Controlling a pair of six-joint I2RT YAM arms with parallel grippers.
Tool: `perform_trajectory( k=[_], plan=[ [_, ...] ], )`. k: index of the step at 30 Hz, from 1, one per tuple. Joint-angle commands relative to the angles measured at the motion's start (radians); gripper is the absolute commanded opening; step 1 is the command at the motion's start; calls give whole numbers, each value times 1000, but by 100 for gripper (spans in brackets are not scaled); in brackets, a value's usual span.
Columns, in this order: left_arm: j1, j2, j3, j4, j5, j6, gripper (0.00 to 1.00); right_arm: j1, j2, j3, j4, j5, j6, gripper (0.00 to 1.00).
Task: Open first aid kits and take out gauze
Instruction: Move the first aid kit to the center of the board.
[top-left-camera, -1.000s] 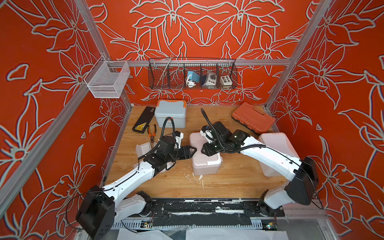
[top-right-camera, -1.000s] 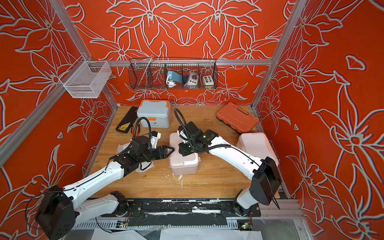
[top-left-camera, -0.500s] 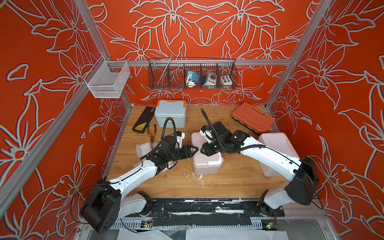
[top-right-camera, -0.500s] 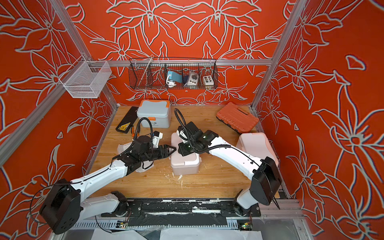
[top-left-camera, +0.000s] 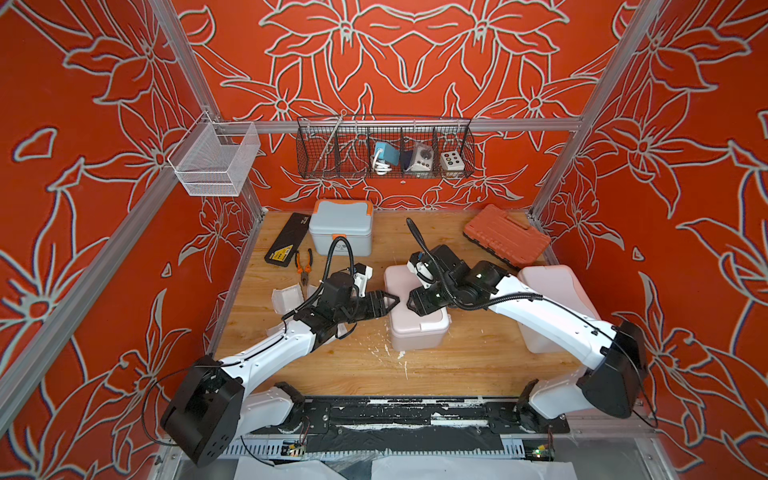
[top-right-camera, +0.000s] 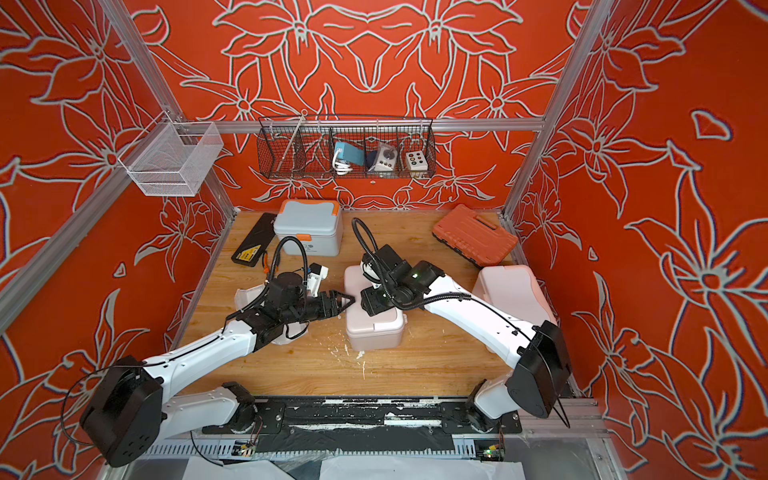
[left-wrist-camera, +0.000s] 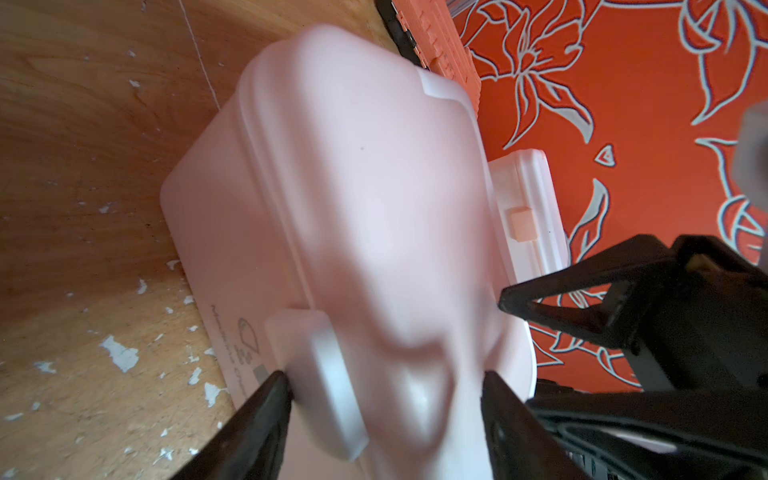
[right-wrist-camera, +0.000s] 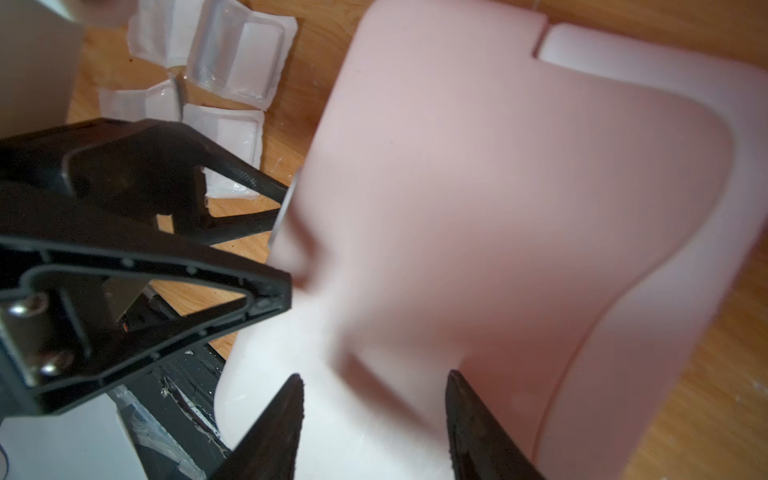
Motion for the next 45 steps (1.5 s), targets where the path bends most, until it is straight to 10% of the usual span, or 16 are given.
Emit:
perform_trajectory(
  k=[1,12,20,30,45],
  plan=[
    [-44,33,14,73,23,-19,69,-8,-48,9,-109,79,-2,65],
    [-172,201,109,205,-18,-83,72,-78,-262,-69,-146,137,16,76],
    [-64,11,34,54,-131,-13,89,-54,-291,-83,-130,52,-10,76],
    [139,-382,16,-278,-336,134,93,178,-9,98,-76,96,-43,76],
    [226,-429,3,-310,-269,143,95,185,337,263,-211,413,173,83]
  ],
)
